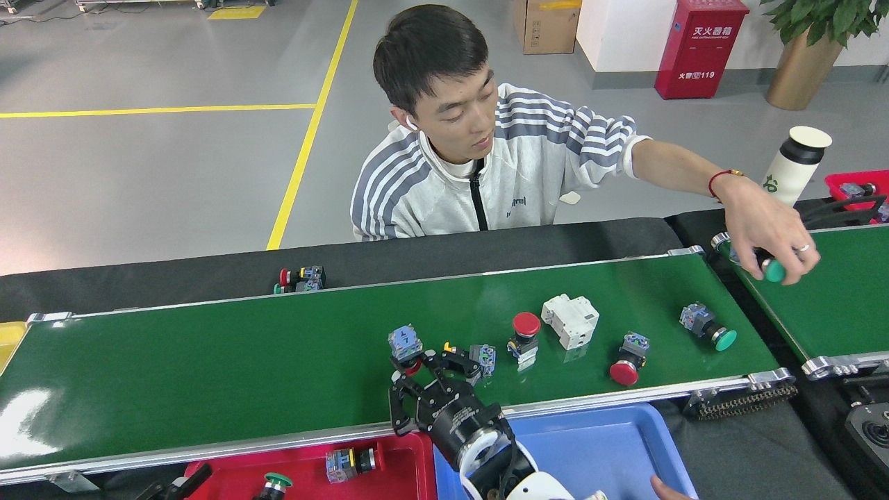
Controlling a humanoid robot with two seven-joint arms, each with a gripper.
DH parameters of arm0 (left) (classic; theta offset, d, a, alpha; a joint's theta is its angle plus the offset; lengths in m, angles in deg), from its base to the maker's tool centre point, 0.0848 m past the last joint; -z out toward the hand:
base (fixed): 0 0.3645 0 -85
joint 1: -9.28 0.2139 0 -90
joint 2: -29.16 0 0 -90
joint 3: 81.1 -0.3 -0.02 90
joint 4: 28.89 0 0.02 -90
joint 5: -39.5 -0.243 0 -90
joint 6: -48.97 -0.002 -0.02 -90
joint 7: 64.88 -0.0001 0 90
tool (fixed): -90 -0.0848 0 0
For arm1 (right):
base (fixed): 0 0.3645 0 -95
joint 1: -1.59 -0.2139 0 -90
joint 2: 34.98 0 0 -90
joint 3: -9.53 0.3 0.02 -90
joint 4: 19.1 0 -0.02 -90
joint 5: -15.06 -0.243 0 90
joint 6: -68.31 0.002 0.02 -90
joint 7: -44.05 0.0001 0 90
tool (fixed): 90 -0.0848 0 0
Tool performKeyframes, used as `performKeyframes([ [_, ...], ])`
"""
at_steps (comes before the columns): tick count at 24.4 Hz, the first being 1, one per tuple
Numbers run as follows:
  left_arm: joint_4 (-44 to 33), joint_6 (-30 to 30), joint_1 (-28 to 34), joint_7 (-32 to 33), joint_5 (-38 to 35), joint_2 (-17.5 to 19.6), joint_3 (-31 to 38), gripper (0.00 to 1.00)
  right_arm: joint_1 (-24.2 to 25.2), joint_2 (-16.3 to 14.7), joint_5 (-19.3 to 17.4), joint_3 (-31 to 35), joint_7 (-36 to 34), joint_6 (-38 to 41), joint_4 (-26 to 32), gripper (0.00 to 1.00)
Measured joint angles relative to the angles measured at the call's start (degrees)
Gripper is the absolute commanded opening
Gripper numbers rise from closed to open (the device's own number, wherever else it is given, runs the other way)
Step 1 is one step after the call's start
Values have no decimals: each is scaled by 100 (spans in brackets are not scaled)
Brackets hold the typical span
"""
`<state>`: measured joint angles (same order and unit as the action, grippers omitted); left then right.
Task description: Pick switch part from conveyor to tray
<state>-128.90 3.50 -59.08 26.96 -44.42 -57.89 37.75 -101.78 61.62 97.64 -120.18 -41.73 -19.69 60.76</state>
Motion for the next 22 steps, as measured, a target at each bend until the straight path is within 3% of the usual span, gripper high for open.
performKeyframes([
  [1, 1, -26, -28, -20, 0, -136, 252, 100, 117, -94, 6, -98, -2, 139, 171, 14],
  [2, 2, -76, -68, -22, 1, -252, 453, 100, 232, -191, 11, -221, -2, 237, 333, 50],
  [3, 5, -213, -104, -10, 0, -332, 597, 100, 326, -276, 16, -348, -2, 331, 472, 94],
  [4, 5, -409, -132, 5, 1, -379, 687, 100, 409, -353, 17, -479, -2, 406, 588, 99],
  [9, 72, -1568, -260, 299, 103, -387, 768, 100, 540, -466, 19, -737, -18, 652, 770, 100],
  [16, 101, -1831, -276, 481, 289, -389, 778, 100, 703, -504, 6, -662, -27, 739, 1001, 100],
  [19, 62, -1840, -267, 482, 294, -392, 766, 100, 1019, -504, -4, -30, -27, 720, 1262, 100],
  [22, 30, -1851, -250, 483, 294, -392, 751, 100, 1724, -492, -5, 968, -140, 521, 1620, 100],
])
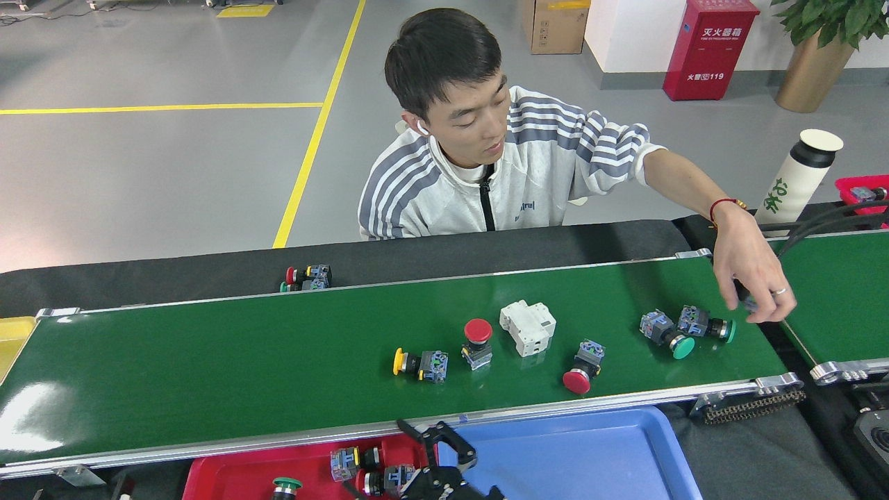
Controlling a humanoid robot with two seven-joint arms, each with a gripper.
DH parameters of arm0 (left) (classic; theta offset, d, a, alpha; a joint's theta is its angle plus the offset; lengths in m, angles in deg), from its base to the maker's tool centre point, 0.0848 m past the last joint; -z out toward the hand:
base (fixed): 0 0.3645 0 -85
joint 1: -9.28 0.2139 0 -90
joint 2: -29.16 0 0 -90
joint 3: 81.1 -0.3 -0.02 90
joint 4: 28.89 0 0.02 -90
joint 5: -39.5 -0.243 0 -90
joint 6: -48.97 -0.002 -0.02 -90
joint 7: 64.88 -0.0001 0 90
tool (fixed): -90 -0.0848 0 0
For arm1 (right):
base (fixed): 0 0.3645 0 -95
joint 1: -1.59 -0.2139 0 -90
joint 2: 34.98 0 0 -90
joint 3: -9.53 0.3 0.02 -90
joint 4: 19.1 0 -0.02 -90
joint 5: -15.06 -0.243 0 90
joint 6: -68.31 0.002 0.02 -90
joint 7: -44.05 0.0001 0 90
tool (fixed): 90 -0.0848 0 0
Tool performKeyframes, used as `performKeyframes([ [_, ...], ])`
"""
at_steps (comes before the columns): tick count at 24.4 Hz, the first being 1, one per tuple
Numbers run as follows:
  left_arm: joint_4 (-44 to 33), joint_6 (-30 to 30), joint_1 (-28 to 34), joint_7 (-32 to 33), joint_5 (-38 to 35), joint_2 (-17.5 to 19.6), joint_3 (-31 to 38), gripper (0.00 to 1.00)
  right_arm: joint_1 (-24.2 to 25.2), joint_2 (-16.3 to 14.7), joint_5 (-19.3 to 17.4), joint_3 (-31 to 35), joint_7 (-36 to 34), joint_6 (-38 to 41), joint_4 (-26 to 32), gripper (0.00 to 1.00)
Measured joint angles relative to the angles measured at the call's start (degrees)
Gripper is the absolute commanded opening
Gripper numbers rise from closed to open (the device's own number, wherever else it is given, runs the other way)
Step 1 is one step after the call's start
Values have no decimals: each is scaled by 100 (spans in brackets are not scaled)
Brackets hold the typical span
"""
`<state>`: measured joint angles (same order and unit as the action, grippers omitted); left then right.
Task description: Pick switch part from conveyor to tray
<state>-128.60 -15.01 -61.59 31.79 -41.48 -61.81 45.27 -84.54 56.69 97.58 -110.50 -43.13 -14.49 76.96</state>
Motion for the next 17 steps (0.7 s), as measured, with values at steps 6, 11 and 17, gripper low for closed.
performKeyframes([
  [6, 2, 14, -167, 1, -48, 29, -785, 100, 874, 10, -5, 1304, -843, -1383, 120, 100],
  [11, 167, 14, -955, 20, -533, 137, -2110, 100, 1011, 123, -23, 1917, -1006, -1805, 102, 100],
  [17, 1081, -265, -1691, 40, -1011, 92, -3174, 100, 552, 276, -24, 1954, -1024, -1930, -299, 100],
])
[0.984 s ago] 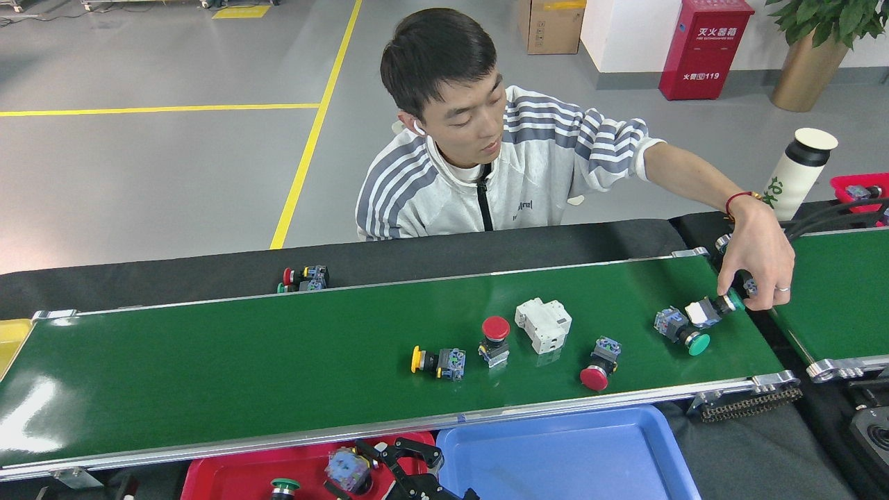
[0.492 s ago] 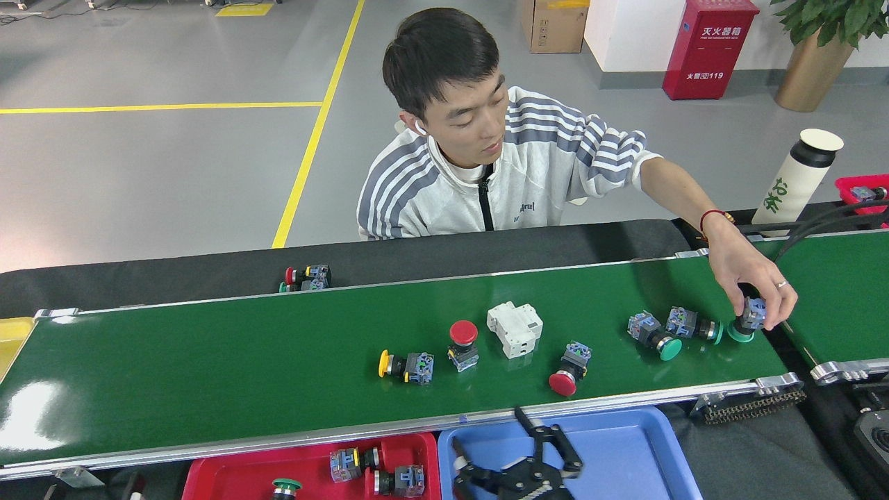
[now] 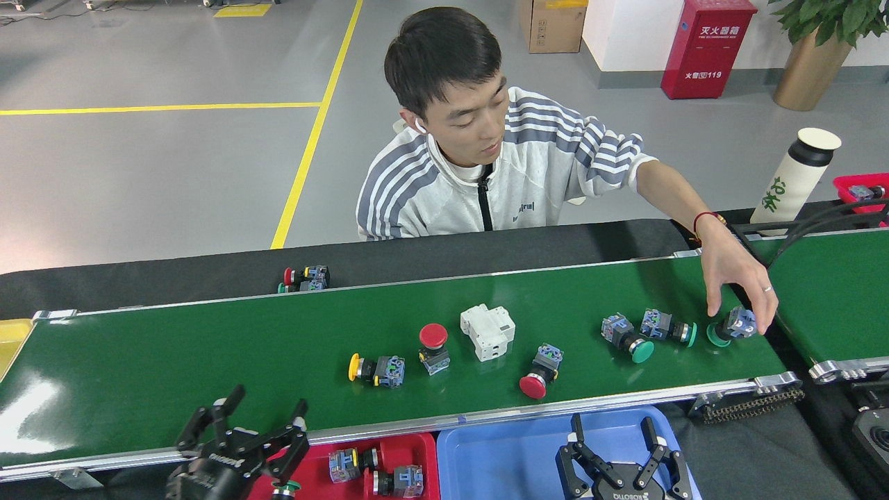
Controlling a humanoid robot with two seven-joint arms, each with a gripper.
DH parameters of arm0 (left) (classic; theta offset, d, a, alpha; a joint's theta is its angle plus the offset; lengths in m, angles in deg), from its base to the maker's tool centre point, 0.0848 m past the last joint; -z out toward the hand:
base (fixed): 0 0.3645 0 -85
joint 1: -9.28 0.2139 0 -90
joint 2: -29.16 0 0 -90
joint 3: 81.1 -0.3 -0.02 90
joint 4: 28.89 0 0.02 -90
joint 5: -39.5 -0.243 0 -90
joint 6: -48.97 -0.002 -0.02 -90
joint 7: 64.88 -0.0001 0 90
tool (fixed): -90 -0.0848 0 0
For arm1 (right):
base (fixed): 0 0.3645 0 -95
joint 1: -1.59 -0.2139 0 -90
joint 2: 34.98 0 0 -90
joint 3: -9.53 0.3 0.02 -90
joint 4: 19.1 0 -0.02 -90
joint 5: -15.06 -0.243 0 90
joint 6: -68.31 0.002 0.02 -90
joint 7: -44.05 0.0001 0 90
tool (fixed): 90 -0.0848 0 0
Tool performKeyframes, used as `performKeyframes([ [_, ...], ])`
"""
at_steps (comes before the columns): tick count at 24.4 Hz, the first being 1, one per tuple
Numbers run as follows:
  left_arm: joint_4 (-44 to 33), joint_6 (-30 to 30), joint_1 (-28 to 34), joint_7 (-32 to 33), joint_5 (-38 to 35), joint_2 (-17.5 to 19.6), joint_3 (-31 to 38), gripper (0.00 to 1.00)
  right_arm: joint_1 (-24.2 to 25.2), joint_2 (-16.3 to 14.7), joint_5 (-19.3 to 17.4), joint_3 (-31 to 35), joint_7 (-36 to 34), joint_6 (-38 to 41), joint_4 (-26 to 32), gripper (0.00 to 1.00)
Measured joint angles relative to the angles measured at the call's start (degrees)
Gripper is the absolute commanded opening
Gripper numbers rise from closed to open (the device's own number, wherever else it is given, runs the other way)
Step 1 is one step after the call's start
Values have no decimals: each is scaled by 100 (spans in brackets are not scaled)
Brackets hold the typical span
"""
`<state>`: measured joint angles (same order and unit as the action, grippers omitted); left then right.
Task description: Pick switch part from conveyor to tray
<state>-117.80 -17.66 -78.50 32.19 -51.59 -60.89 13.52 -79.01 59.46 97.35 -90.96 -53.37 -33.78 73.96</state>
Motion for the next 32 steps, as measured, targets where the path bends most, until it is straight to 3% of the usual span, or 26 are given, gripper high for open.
performKeyframes([
  [5, 280, -345, -218, 4, -30, 0, -517, 100, -879, -12, 4, -6, 154, -264, -765, 100],
  [14, 1080, -679, -972, 4, -32, 1, -772, 100, -1602, 97, 20, -232, 233, -327, -1735, 100],
  [17, 1227, -699, -1143, -3, -35, 18, -775, 84, -1883, 205, 20, -278, 238, -331, -2077, 99],
  [18, 1272, -705, -1178, -10, -36, 52, -782, 68, -2015, 243, 19, -281, 238, -334, -2207, 94],
  [19, 1293, -719, -1190, -20, -41, 92, -785, 38, -2117, 268, 19, -288, 238, -334, -2315, 80],
  [21, 1313, -698, -1194, -35, -109, 223, -792, 16, -2313, 277, 26, -382, 239, -337, -2581, 49],
  [23, 1315, -674, -1196, -58, -162, 316, -789, 12, -2432, 267, 27, -544, 250, -340, -2785, 28],
  [25, 1291, -642, -1173, -63, -162, 332, -755, 12, -2486, 221, 28, -611, 296, -349, -2856, 21],
  [28, 1024, -480, -965, -66, 36, 403, -498, 12, -2487, 190, 21, -620, 384, -345, -2860, 14],
  [32, 339, 75, -112, -70, 468, 636, 387, 12, -2485, 161, 16, -637, 420, -264, -2780, 13],
])
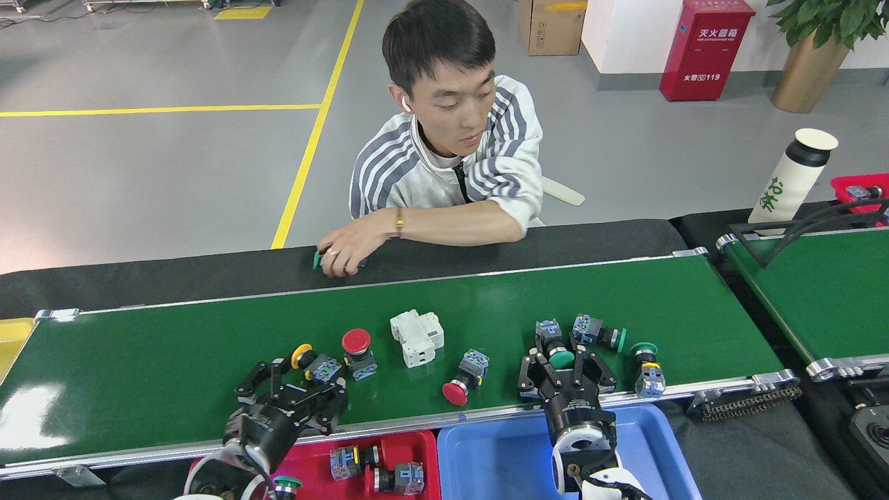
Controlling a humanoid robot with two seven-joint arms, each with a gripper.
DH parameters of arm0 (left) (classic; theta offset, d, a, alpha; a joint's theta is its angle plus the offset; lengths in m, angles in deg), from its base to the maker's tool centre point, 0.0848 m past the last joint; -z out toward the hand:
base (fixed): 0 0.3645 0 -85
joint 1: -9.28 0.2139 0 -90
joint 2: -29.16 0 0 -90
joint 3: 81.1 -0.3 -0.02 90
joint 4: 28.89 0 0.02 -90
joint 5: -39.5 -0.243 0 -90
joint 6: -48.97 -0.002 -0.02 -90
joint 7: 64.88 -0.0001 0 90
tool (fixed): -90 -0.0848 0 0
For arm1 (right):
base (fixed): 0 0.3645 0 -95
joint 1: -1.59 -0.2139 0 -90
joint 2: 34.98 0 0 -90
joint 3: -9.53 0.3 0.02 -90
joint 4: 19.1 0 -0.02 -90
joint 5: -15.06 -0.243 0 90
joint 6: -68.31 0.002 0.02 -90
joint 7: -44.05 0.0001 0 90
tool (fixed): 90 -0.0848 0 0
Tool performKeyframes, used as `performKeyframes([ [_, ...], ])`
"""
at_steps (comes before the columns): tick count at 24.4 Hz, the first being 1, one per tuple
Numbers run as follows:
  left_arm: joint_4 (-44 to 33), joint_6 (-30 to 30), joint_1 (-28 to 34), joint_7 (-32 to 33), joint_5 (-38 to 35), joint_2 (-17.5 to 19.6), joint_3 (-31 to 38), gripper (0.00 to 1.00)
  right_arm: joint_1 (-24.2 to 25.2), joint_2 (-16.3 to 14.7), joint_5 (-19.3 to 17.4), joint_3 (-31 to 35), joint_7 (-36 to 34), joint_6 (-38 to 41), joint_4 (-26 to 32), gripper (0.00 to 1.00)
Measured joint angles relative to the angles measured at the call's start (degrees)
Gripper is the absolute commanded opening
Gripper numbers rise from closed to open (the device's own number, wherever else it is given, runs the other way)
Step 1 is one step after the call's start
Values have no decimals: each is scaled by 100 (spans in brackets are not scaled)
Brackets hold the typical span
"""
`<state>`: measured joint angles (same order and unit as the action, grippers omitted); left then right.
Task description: Pick switch part from conveyor to tray
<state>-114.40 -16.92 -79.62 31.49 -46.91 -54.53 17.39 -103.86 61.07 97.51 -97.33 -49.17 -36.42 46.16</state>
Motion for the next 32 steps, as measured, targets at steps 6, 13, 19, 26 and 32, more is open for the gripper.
performKeyframes([
  [6, -1183, 1366, 1443, -227, 112, 55, 983, 13, 431, -118, 2, -468, 34, 947, 1256, 13],
  [13, -1538, 2044, 2103, -450, -11, 324, 587, 60, 864, -289, 71, -2175, 150, 1979, 2058, 99],
  [19, -1538, 2073, 2060, -477, 29, 200, 594, 100, 832, -285, 75, -3072, 206, 2070, 1961, 100],
  [26, -1531, 1922, 1895, -504, 155, -589, 1614, 100, 1061, -283, 34, -2369, 159, 1755, 2306, 100],
  [32, -1152, 911, 1839, -415, 169, -609, 2214, 100, 2191, -373, 29, -1340, -391, 355, 2745, 100],
])
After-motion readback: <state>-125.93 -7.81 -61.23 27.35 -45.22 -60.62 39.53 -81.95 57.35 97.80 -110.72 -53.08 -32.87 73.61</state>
